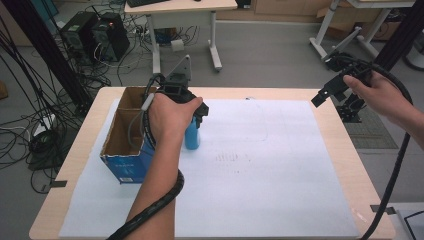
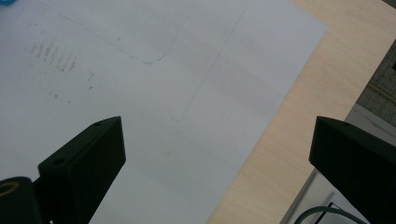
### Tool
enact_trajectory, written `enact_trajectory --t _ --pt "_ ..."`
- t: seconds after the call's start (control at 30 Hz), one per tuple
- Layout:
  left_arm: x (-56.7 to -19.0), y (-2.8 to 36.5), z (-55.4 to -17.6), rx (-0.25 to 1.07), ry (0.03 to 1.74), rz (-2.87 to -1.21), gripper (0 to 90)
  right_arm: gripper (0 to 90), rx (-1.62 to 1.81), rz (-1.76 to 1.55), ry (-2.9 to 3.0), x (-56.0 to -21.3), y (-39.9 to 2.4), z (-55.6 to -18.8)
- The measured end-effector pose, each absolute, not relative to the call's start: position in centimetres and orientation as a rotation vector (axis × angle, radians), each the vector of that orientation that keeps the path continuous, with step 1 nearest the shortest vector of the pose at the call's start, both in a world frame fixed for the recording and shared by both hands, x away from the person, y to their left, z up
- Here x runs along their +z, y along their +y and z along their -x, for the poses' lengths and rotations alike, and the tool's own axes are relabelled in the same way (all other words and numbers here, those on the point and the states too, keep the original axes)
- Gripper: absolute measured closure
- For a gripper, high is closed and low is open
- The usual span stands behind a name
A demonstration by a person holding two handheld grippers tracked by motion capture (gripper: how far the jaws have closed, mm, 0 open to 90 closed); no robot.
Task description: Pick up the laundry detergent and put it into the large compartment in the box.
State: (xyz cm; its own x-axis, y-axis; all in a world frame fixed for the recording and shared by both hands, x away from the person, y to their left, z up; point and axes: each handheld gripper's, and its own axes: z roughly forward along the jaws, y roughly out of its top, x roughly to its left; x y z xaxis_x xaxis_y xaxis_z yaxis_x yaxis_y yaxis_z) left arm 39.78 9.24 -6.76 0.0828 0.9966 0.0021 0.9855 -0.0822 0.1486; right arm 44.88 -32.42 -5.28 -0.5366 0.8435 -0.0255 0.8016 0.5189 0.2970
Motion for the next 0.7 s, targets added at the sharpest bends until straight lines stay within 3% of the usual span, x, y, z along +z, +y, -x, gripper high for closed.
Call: enact_trajectory --t 0.7 --pt "-4.7 9.1 -41.8 0.215 2.037 -2.195 6.4 3.5 0.369 -1.43 2.6 -5.4 -32.6 -45.9"
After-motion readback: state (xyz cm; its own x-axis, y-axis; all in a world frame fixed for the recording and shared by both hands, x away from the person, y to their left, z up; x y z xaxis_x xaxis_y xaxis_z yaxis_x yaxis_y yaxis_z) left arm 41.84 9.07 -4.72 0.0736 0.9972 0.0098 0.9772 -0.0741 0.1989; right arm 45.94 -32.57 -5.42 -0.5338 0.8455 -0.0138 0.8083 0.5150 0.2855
